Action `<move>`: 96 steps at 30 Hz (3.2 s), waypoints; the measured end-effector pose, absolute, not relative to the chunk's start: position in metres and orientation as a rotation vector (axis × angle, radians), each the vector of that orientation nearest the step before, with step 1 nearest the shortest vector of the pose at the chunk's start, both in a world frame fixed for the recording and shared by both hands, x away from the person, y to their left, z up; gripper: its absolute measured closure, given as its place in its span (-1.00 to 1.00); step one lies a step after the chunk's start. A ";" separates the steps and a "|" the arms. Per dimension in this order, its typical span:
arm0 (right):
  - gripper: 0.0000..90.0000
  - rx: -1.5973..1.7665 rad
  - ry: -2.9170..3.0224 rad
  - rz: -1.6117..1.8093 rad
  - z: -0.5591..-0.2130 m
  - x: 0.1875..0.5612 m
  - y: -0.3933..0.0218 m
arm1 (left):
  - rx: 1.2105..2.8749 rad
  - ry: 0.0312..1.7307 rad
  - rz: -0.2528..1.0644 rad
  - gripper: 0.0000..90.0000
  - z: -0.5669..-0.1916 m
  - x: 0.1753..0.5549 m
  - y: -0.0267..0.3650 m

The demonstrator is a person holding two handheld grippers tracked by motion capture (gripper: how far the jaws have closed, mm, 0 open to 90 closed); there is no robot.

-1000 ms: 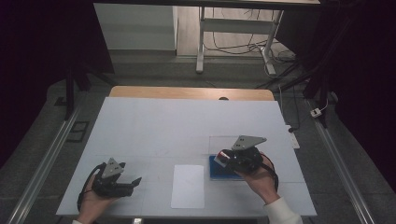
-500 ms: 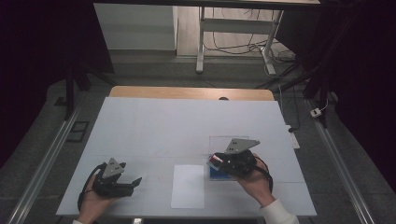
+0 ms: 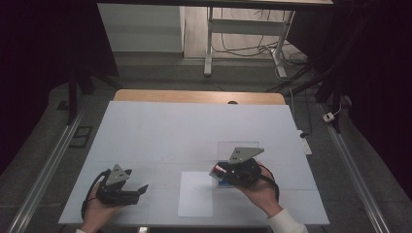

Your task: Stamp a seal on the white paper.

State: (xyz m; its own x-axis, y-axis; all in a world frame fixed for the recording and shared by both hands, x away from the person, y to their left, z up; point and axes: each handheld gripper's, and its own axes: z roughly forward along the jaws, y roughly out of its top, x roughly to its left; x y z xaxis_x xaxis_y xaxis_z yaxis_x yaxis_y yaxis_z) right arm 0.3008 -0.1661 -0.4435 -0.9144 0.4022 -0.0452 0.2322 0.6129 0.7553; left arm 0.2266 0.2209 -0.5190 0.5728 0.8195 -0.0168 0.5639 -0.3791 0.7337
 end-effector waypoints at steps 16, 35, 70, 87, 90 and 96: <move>0.55 0.447 2.657 1.209 -0.444 0.293 -0.152 | 2.092 1.102 0.461 -0.59 -0.519 0.227 0.221; 0.54 0.394 2.704 1.201 -0.452 0.287 -0.131 | 2.093 1.102 0.459 -0.59 -0.518 0.227 0.221; 0.55 0.325 2.796 1.012 -0.485 0.289 -0.097 | 2.096 1.101 0.452 -0.59 -0.519 0.228 0.221; 0.54 0.330 2.804 0.955 -0.493 0.292 -0.093 | 2.099 1.101 0.453 -0.59 -0.518 0.227 0.222; 0.55 0.334 2.806 0.952 -0.494 0.292 -0.093 | 2.099 1.101 0.453 -0.59 -0.518 0.227 0.222; 0.54 0.340 2.807 0.954 -0.494 0.293 -0.093 | 2.099 1.100 0.453 -0.59 -0.519 0.227 0.221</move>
